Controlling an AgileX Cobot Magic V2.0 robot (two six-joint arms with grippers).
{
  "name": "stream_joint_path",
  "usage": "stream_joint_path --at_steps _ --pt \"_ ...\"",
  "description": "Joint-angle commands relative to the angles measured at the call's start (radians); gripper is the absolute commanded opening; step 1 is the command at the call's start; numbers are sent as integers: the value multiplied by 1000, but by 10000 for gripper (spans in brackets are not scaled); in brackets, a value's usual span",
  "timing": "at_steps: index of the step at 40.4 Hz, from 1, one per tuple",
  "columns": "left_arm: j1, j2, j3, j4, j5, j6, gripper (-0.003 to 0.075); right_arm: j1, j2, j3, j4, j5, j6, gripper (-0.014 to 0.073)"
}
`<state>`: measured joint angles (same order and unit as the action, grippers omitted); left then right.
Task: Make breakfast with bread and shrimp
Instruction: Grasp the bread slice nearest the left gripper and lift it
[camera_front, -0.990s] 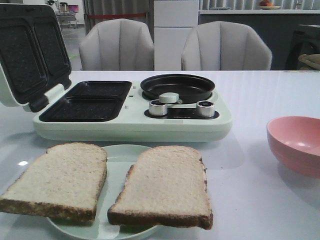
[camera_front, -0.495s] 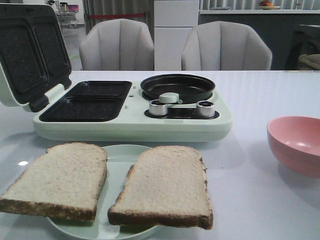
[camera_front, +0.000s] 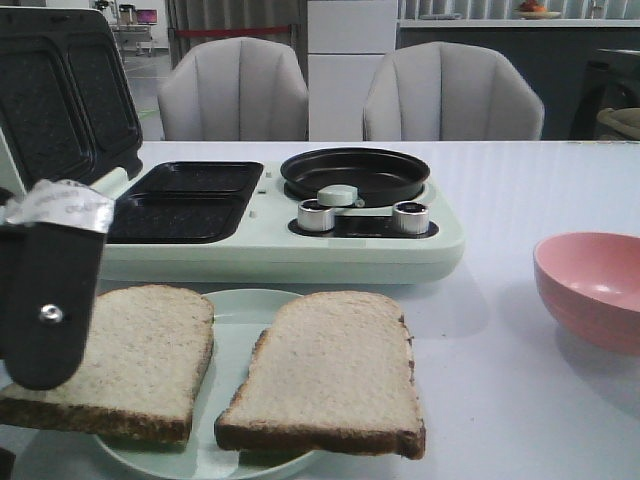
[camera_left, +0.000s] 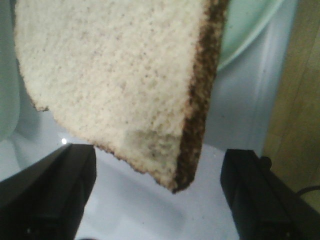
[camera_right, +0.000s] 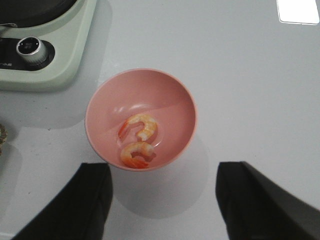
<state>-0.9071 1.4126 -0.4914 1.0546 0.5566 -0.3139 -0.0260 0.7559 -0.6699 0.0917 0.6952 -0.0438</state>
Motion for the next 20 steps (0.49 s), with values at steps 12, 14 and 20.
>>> stream_joint_path --at_steps 12,14,20 --pt "-6 79 -63 156 1 -194 475 0 -1 -33 6 -58 -11 549" --pt "-6 79 -63 156 1 -194 431 0 -1 -33 6 -58 -11 549" --pt "-8 79 -63 151 1 -194 312 0 -1 -33 6 -58 -11 549"
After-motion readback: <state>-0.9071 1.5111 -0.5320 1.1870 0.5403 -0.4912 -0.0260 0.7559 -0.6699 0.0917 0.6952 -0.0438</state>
